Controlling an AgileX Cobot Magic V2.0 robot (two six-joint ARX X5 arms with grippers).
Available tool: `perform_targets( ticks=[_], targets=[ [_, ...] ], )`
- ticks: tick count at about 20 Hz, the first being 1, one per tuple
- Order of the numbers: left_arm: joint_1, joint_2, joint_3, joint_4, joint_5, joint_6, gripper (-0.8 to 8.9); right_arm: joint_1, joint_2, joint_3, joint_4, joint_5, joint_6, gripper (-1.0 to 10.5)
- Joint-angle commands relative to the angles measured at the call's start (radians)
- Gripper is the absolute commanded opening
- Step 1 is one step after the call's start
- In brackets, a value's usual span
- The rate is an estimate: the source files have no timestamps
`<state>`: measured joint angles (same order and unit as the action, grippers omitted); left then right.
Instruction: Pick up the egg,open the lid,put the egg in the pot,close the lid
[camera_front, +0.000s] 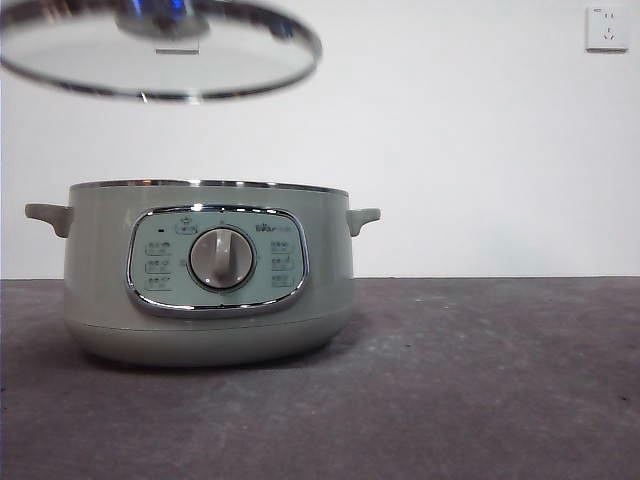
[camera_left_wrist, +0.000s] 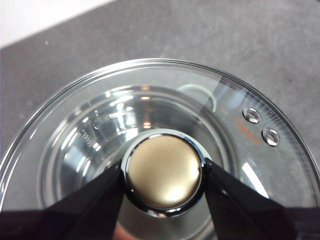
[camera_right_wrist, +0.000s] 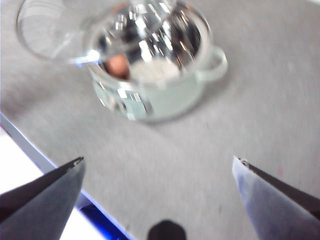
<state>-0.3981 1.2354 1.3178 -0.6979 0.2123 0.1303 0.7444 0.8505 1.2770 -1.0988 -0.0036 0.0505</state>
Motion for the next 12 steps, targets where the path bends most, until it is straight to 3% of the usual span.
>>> perform_targets(
  ticks=[1, 6, 12],
  targets=[
    [-0.016, 0.04, 0.011, 0.097, 0.003, 0.01, -0.07, 0.001, -0.074, -0.105, 0.01, 0.005, 0.089, 5.0],
    [-0.02, 0.17, 0.011, 0.173, -0.004, 0.01, -0.07, 0.001, -0.227, -0.275, 0.002, 0.02, 0.185, 5.0],
    [-0.018, 0.224, 0.011, 0.207, -0.03, 0.013, -0.07, 0.001, -0.321, -0.308, -0.055, 0.092, 0.217, 5.0]
  ],
)
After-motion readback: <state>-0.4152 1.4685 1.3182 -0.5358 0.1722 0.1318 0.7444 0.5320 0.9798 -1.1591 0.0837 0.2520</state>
